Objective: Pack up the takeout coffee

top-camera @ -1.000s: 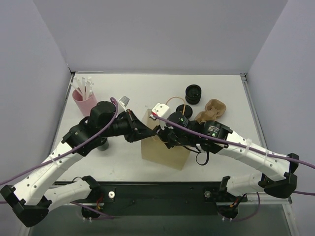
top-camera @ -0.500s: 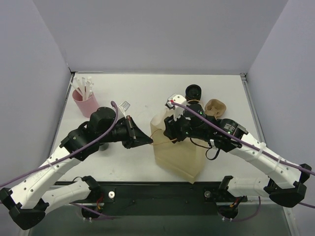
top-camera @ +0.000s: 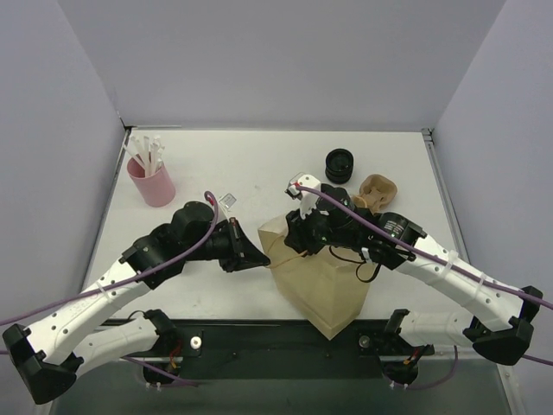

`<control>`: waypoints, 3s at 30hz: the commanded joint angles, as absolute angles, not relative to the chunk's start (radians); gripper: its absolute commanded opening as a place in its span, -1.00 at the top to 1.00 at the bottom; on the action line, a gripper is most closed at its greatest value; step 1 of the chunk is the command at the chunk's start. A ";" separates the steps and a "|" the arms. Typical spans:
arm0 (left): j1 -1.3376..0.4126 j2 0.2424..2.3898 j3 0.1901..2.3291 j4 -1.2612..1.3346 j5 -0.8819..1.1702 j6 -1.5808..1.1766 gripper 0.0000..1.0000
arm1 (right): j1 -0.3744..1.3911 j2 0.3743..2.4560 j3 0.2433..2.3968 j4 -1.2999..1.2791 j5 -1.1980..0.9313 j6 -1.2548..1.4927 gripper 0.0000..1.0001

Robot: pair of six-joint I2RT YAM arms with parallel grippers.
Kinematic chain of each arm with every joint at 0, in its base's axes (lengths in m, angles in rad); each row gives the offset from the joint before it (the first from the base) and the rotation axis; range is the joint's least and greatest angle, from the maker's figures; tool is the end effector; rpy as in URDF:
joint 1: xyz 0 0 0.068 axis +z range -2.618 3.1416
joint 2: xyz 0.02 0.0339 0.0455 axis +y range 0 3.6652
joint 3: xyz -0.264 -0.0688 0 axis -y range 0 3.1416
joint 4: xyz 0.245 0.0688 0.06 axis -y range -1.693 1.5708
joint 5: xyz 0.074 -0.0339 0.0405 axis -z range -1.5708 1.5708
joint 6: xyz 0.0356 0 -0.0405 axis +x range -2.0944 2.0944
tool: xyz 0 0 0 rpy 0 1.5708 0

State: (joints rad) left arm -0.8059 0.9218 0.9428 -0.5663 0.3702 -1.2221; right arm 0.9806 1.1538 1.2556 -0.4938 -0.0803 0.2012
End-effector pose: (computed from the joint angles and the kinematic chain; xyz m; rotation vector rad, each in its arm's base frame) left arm 0.1263 -0.1502 0.3334 -0.2591 2.5053 -1.4450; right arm 0.1378 0.2109 0.3976 -0.8340 1.8850 0.8364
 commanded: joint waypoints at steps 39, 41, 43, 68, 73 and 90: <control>-0.465 1.189 1.668 -1.115 0.061 -0.637 -0.12 | 1.006 1.374 1.361 -0.226 -0.456 -0.353 1.00; -0.466 1.186 1.646 -1.100 0.080 -0.630 -0.13 | 1.006 1.384 1.362 -0.222 -0.468 -0.363 1.00; -0.465 1.180 1.621 -1.091 0.104 -0.627 -0.13 | 1.006 1.387 1.361 -0.213 -0.476 -0.364 1.00; -0.474 1.298 1.532 -1.003 0.164 -0.538 -0.08 | 0.977 1.295 1.330 -0.262 -0.330 -0.213 -0.28; -0.480 1.322 1.549 -1.037 0.141 -0.509 0.25 | 0.963 1.267 1.327 -0.273 -0.310 -0.166 -0.28; -0.483 1.325 1.580 -1.046 0.146 -0.483 1.00 | 0.954 1.249 1.350 -0.371 -0.189 -0.132 -0.18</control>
State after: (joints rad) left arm -0.4789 1.3323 1.5360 -1.0527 0.1425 -0.5098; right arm 0.9615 1.2865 1.3182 -0.3420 -0.2539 -0.1310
